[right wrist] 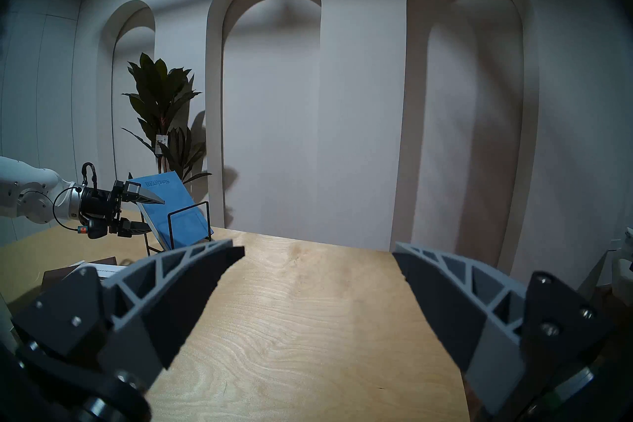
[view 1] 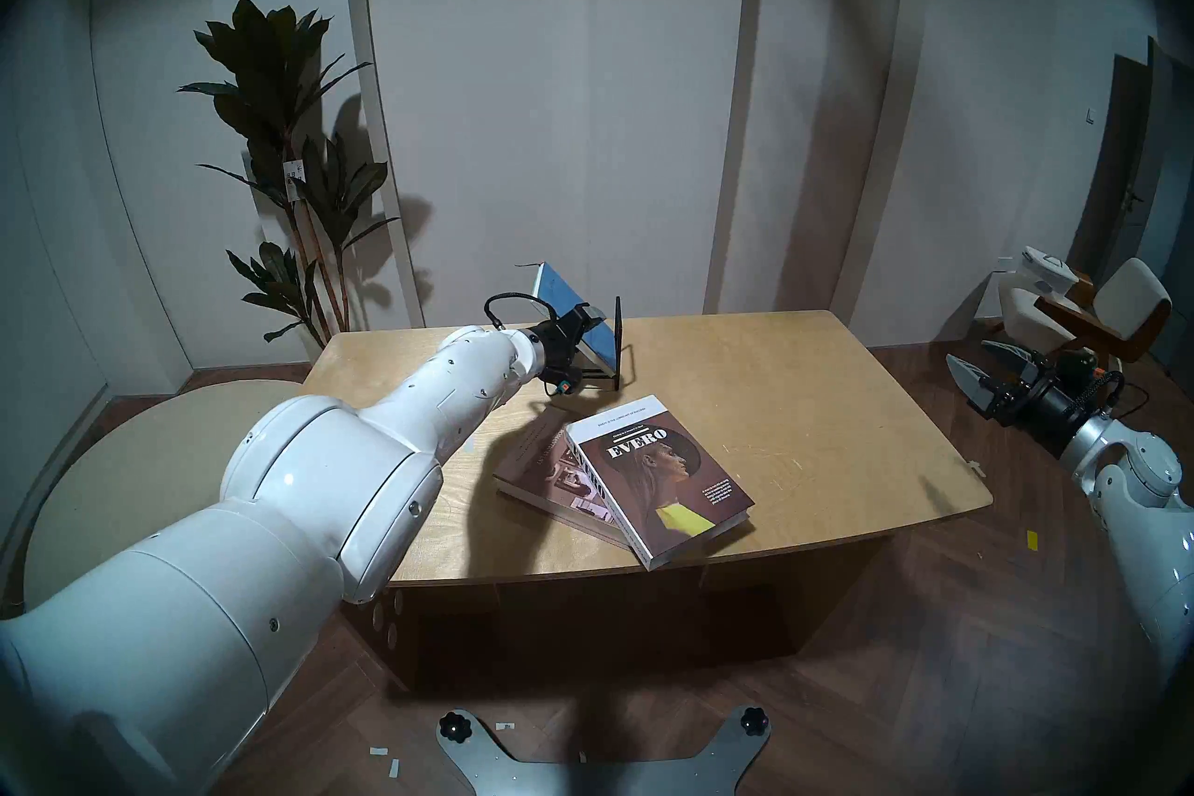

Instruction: Stack the books into one stack

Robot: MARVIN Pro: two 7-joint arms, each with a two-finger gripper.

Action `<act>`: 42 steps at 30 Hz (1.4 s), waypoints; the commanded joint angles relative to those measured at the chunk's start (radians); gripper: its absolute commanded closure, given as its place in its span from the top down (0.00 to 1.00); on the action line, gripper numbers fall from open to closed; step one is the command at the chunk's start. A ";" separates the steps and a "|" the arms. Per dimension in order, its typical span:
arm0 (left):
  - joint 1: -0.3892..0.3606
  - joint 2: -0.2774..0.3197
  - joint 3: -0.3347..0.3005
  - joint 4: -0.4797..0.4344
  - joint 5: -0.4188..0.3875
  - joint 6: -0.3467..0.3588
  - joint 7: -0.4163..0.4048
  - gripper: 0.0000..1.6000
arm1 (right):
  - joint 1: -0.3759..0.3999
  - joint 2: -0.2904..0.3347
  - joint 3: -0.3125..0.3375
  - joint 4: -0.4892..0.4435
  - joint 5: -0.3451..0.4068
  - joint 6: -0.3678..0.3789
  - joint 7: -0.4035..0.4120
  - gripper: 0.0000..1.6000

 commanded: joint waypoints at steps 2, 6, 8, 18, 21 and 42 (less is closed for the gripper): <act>-0.055 -0.027 -0.007 -0.004 -0.004 0.026 -0.004 1.00 | 0.006 0.003 0.010 -0.008 0.001 -0.007 0.002 1.00; -0.052 -0.032 -0.001 -0.001 0.001 0.028 0.000 1.00 | 0.006 0.003 0.010 -0.009 0.001 -0.007 0.002 1.00; -0.048 -0.031 -0.001 0.004 0.001 0.030 0.004 1.00 | 0.006 0.003 0.011 -0.009 0.001 -0.007 0.002 1.00; -0.045 -0.015 0.008 0.017 0.006 0.012 0.026 0.00 | 0.006 0.003 0.011 -0.009 0.001 -0.007 0.002 1.00; -0.033 -0.004 0.020 0.019 0.017 0.021 0.044 0.00 | 0.006 0.003 0.010 -0.009 0.001 -0.007 0.002 1.00; -0.091 0.012 -0.036 -0.042 -0.019 0.057 0.168 0.00 | 0.007 0.004 0.009 -0.007 0.001 -0.005 0.002 1.00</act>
